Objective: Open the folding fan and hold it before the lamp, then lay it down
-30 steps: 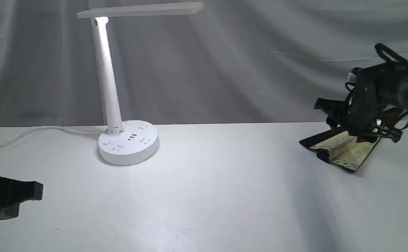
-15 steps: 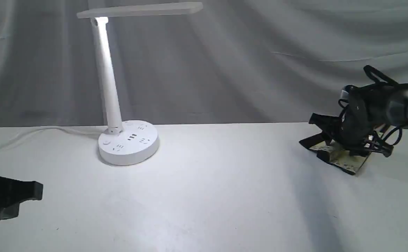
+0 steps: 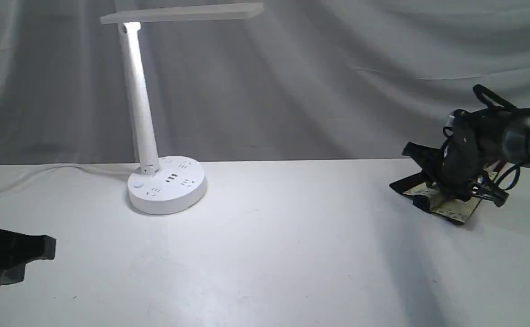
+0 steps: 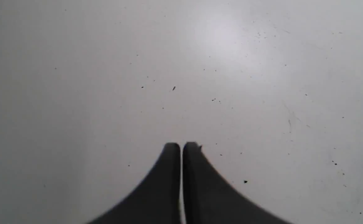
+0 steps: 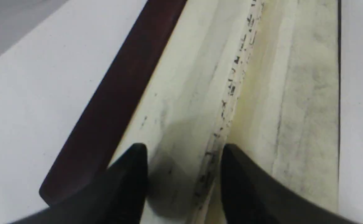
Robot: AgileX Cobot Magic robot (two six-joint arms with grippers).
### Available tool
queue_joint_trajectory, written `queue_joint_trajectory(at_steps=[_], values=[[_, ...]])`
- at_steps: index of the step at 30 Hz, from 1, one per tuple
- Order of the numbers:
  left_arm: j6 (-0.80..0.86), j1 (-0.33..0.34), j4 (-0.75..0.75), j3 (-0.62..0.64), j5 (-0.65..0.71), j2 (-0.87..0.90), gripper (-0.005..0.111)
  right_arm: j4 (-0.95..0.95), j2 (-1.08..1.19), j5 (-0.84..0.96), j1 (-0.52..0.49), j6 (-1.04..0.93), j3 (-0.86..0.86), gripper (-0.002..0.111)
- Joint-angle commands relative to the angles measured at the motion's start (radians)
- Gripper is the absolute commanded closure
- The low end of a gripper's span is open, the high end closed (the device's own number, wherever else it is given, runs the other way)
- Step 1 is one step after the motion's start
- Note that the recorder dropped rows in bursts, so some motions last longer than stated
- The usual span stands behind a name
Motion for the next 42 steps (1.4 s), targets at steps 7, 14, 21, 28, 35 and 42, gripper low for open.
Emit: queue_joint_trajectory(at_steps=[7,14,21,28,35,42], values=[[-0.001,-0.006,-0.006,-0.005,-0.003,-0.001,0.107,0.009,0.000,0.023,0.001,0.005,-0.006,0.060],[-0.001,-0.006,-0.006,-0.005,-0.003,-0.001,0.107,0.061,0.023,0.079,0.001,-0.012,-0.006,0.067],[-0.001,-0.006,-0.006,-0.005,-0.003,-0.001,0.107,0.066,0.008,0.092,0.001,-0.033,-0.006,0.075],[-0.001,-0.006,-0.006,-0.005,-0.003,-0.001,0.107,0.085,0.008,0.190,0.001,-0.072,-0.006,0.091],[-0.001,-0.006,-0.006,-0.005,-0.003,-0.001,0.107,0.127,-0.007,0.245,0.001,-0.212,-0.006,0.097],[-0.001,-0.006,-0.006,-0.005,-0.003,-0.001,0.107,0.166,-0.042,0.318,0.001,-0.317,-0.006,0.097]])
